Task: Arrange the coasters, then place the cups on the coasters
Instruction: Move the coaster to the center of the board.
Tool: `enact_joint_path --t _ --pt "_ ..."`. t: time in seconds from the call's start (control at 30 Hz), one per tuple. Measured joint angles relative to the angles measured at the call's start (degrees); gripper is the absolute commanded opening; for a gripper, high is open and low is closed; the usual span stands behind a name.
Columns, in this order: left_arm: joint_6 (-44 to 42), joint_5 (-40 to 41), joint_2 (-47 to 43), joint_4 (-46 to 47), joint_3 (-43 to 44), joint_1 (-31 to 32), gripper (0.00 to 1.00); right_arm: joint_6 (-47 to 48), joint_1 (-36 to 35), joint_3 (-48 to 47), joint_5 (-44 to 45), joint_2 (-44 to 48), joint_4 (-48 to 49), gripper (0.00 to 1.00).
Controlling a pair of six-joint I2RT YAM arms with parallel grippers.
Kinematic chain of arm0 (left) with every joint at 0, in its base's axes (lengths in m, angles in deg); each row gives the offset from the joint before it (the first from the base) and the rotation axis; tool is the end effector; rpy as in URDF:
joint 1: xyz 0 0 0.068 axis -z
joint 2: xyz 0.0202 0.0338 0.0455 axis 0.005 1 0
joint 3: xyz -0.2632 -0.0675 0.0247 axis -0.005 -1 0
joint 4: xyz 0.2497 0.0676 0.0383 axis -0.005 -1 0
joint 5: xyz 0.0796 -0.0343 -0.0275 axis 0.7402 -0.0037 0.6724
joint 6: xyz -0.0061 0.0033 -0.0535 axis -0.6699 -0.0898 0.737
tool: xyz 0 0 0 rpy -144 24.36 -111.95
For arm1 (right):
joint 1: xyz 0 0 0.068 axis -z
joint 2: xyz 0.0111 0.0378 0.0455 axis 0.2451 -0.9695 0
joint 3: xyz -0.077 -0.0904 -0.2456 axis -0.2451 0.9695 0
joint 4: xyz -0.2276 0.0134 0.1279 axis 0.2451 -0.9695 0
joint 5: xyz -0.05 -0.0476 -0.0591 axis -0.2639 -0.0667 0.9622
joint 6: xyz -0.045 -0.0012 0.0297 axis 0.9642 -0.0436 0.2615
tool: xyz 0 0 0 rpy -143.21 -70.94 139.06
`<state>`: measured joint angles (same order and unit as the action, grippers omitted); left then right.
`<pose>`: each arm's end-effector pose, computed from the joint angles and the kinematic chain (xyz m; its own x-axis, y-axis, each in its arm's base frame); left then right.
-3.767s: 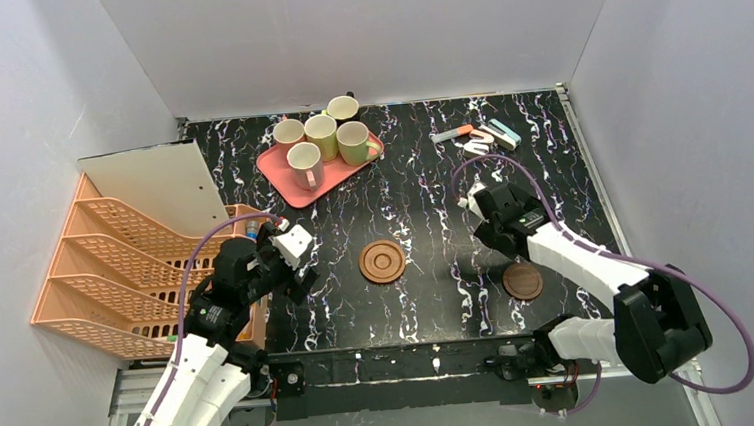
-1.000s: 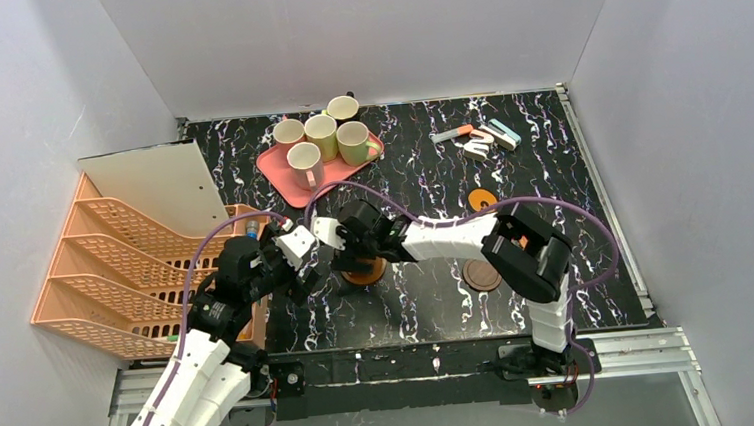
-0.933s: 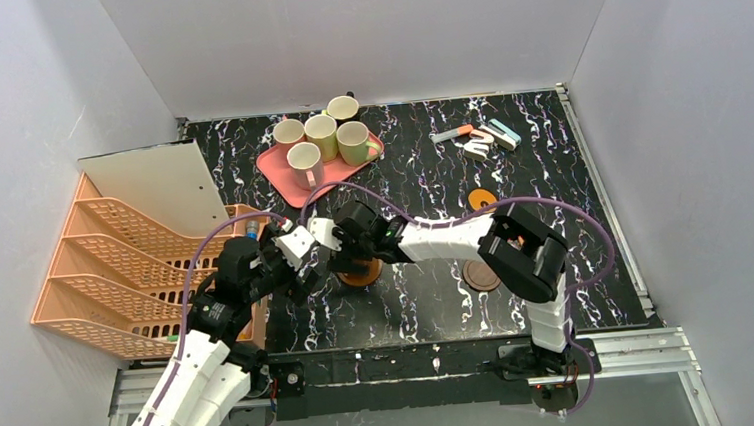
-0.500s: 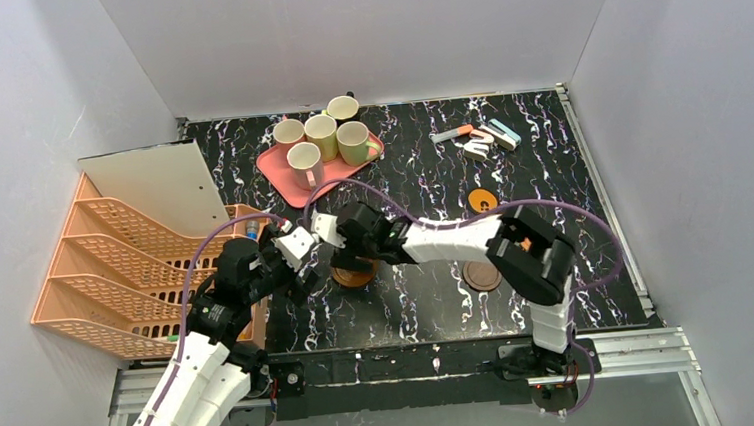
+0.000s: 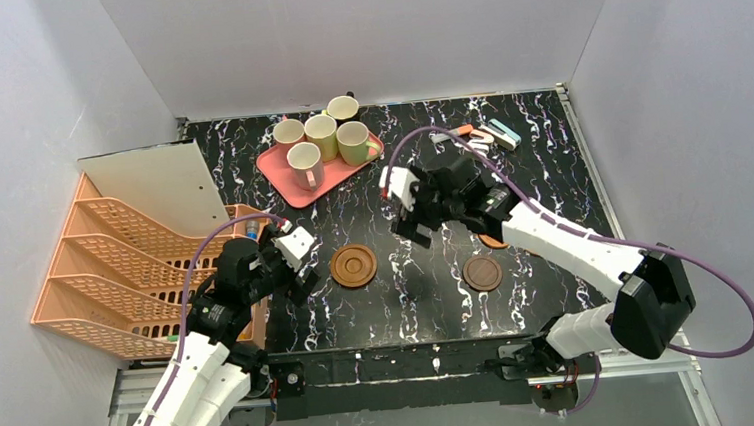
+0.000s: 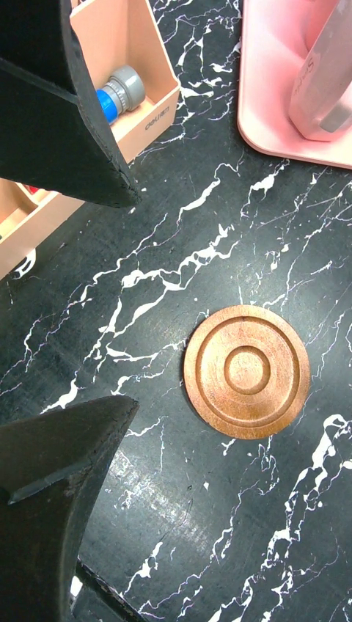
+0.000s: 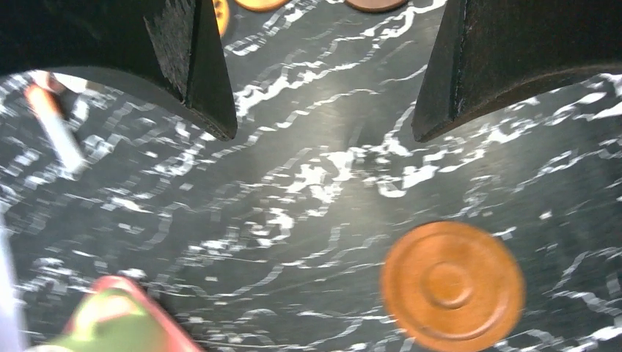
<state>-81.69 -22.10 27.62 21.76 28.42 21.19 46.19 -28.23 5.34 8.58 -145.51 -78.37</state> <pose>0.1314 -0.0627 0.2531 -0.1273 0.4595 -0.8790 0.7019 0.6679 0.2474 0.2213 0.2085 0.3047 0.0228 -0.6503 -0.7593 -0.8529 0.3836 -0.3542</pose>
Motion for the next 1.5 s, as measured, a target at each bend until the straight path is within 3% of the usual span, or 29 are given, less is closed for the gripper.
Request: enact_joint_path --t 0.23,0.53,0.7,0.87,1.1,1.3,1.5 --pt "0.02 0.15 -0.70 -0.02 0.00 0.00 0.98 1.84 -4.44 1.42 -4.46 -8.74 -5.05 0.99" --pt "-0.15 -0.24 -0.63 -0.07 0.00 0.00 0.98 3.32 -4.48 1.97 6.45 -11.50 -16.24 0.99" --pt "-0.15 -0.22 -0.74 -0.04 0.00 0.00 0.98 4.17 -4.52 8.07 17.75 -7.19 -14.45 0.99" --pt "-0.15 -0.20 -0.44 -0.04 0.00 0.00 0.98 4.52 -3.87 11.19 27.91 -11.63 -13.51 0.99" --pt "-0.15 -0.20 -0.63 -0.02 0.00 0.00 0.98 4.46 -2.32 11.61 32.11 -13.29 -11.96 0.99" --pt "-0.15 -0.15 -0.57 -0.04 0.00 0.00 0.98 4.44 -1.40 11.58 32.48 -8.76 -11.26 0.99" --pt "-0.13 -0.15 -0.57 0.00 0.00 0.00 0.98 6.27 8.00 11.50 31.47 4.07 -12.44 0.99"
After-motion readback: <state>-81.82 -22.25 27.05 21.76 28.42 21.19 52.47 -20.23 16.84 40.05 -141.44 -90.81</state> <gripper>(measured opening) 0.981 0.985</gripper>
